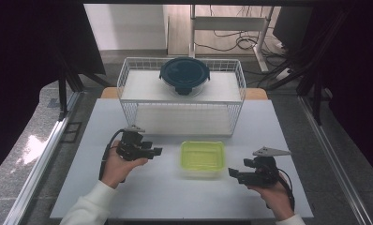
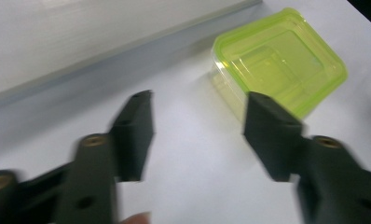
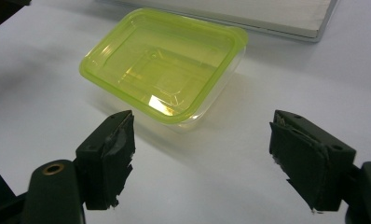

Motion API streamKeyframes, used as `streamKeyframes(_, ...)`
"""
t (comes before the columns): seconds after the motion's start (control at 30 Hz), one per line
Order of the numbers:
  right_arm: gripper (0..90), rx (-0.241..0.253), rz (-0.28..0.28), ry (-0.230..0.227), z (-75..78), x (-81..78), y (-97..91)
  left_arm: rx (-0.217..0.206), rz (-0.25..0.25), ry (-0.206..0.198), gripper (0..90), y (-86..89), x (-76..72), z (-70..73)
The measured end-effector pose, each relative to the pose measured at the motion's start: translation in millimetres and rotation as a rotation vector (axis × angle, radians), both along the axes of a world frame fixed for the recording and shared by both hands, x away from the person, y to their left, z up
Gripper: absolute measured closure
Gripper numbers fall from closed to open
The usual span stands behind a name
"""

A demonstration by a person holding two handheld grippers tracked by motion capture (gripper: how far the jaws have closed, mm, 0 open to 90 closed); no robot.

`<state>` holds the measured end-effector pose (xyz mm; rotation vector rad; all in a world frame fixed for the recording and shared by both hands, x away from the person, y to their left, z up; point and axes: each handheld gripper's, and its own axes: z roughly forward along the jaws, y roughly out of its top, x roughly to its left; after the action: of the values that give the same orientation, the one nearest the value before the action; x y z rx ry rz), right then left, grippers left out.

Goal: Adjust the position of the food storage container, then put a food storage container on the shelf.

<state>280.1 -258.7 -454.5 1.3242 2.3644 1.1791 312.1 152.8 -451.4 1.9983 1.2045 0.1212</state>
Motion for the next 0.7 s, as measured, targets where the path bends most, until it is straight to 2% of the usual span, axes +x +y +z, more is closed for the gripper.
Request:
streamKeyframes(0.13,22.4,0.005,-0.005,0.003,-1.0,1.1,-2.0,-0.011,0.006,0.007,31.9,-1.5,-3.4,2.7)
streamKeyframes(0.3,22.5,0.023,-0.005,0.005,-1.3,3.0,-5.9,-0.026,0.021,0.001,30.4,2.7,-7.0,6.8)
streamKeyframes(0.4,22.6,0.033,-0.004,0.012,-2.0,4.7,-7.1,-0.046,0.023,0.016,30.1,4.5,-7.3,4.6)
streamKeyframes(0.53,22.6,0.034,-0.007,0.015,-1.8,6.2,-8.3,-0.039,0.034,0.033,28.6,4.5,-6.3,2.3)
streamKeyframes(0.7,24.0,0.054,-0.018,0.022,0.9,9.8,-11.0,-0.055,0.039,0.036,26.4,2.2,-5.2,2.1)
